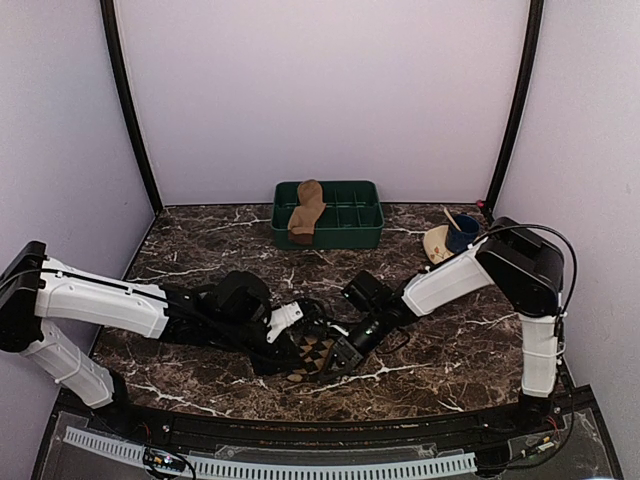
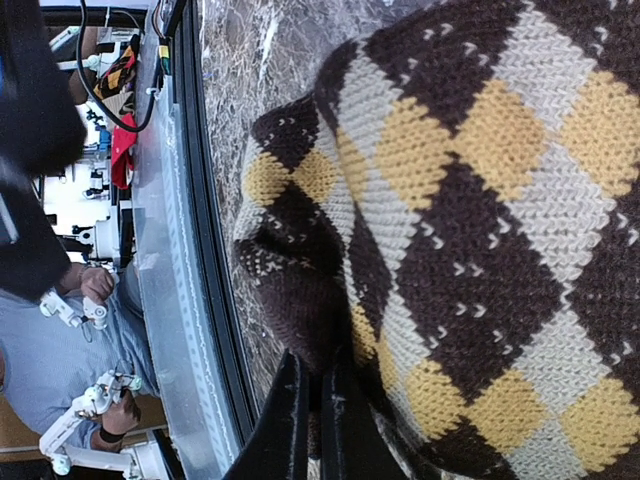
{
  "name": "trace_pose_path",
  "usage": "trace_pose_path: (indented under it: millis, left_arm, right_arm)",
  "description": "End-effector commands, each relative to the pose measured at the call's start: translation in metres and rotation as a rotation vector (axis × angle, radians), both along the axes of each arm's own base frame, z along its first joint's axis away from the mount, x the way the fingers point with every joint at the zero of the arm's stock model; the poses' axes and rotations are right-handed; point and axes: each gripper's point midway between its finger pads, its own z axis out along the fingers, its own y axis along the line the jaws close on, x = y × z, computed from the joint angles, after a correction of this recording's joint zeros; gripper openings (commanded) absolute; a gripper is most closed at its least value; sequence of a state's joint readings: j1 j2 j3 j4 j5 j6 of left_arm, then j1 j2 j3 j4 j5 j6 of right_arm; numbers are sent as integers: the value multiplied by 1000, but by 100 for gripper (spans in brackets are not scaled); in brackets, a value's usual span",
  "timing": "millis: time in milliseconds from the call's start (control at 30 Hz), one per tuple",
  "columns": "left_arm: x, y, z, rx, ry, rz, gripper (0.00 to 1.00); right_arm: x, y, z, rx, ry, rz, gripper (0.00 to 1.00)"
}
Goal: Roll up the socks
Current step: Place the sock at the center of the board.
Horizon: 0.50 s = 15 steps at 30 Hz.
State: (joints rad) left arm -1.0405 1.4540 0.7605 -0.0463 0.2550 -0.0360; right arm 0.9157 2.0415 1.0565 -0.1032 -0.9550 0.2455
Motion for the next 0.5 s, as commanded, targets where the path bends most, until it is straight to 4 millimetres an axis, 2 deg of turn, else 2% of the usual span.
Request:
trace_pose_path:
  millis: [0,233,467]
  left_arm:
    - [-7,2,-1,16,-91,-20,33]
    - [-17,0,-16,69,-154,-55,31]
    - [-21,-9,-22,93,-233,-99,33]
  right_arm:
    - [-4,-11,-18,-101,59,-11,0]
    - [-2,-10,-16,-110,65,-7,0]
    - [-2,-11,-17,-123,73,-6,0]
